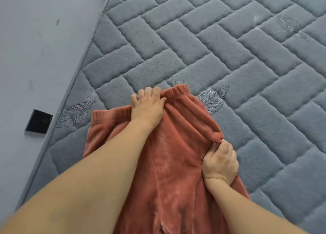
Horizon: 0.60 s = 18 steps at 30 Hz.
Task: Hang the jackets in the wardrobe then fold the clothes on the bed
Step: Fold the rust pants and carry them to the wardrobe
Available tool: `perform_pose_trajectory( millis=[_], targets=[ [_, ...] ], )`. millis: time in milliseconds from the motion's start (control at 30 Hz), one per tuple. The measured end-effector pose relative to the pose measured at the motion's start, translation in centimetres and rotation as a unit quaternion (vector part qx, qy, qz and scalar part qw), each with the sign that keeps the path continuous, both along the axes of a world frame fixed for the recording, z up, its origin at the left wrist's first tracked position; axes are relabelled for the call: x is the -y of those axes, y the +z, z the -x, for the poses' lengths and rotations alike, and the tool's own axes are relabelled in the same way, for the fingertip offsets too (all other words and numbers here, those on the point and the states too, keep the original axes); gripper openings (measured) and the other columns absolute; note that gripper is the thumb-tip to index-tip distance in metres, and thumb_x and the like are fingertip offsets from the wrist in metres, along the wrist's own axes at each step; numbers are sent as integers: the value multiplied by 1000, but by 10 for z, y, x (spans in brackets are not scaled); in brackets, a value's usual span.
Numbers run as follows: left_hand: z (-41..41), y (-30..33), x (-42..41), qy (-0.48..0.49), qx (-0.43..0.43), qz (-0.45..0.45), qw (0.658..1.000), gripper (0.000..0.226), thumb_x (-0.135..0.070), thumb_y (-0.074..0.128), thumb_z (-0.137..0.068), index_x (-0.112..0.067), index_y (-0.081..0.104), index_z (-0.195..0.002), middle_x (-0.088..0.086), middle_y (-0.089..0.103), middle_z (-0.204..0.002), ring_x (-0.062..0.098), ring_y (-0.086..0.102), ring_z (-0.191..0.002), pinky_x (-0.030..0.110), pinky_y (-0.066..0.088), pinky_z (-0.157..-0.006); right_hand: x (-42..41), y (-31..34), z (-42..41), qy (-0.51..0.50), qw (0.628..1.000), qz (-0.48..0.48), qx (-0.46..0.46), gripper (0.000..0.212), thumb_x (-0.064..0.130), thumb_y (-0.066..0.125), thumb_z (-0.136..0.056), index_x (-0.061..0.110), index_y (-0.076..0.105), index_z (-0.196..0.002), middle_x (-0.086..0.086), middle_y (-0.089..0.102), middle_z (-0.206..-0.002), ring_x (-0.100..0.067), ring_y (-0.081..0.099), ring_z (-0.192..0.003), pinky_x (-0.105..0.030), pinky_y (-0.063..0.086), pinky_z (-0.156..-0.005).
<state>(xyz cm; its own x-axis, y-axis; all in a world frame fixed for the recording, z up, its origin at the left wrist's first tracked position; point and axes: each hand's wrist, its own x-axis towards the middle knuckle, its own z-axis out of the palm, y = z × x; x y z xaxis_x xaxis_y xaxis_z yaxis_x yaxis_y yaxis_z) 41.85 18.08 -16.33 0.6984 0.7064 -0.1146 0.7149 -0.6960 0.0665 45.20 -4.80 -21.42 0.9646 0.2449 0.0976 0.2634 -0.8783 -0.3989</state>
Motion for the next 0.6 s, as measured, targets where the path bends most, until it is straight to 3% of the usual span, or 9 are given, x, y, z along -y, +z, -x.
perform_pose_trajectory(
  millis=[67,167,333,433,600],
  targets=[
    [25,-1,20,25,10,-3,1000,55,-52,38,-97,-21,35,-142,11,36,-143,31,31,-133,56,13,-112,0,-2,-1,0,1000,3,3,36,30,36,-92,1,57,-96,-21,61,-83,-42,59,-73,-46,47,-60],
    [101,-2,81,-11,90,-53,994,66,-49,47,-91,-17,36,-148,16,36,-148,34,32,-140,64,10,-115,1,-2,-1,-3,1000,-4,7,36,30,36,-92,1,57,-98,-22,61,-86,-43,59,-74,-47,46,-61],
    [206,-21,170,7,-46,39,998,70,-55,36,-87,-22,32,-149,15,34,-154,33,25,-143,80,16,-102,3,-5,-1,-5,1000,6,20,32,25,41,-93,-1,57,-101,-25,61,-93,-44,58,-80,-48,45,-64],
    [204,-34,168,25,-69,36,997,72,-54,34,-84,-24,28,-149,16,34,-154,34,22,-144,81,12,-102,3,-10,-1,0,999,7,32,27,22,45,-94,-1,56,-104,-25,61,-97,-44,58,-84,-48,44,-67],
    [210,-54,170,26,-33,9,999,73,-57,32,-86,-27,28,-152,11,21,-158,31,16,-147,74,-1,-108,7,-13,-2,-1,999,20,39,31,29,41,-96,2,53,-107,-22,61,-107,-43,56,-96,-48,41,-75]
  ],
)
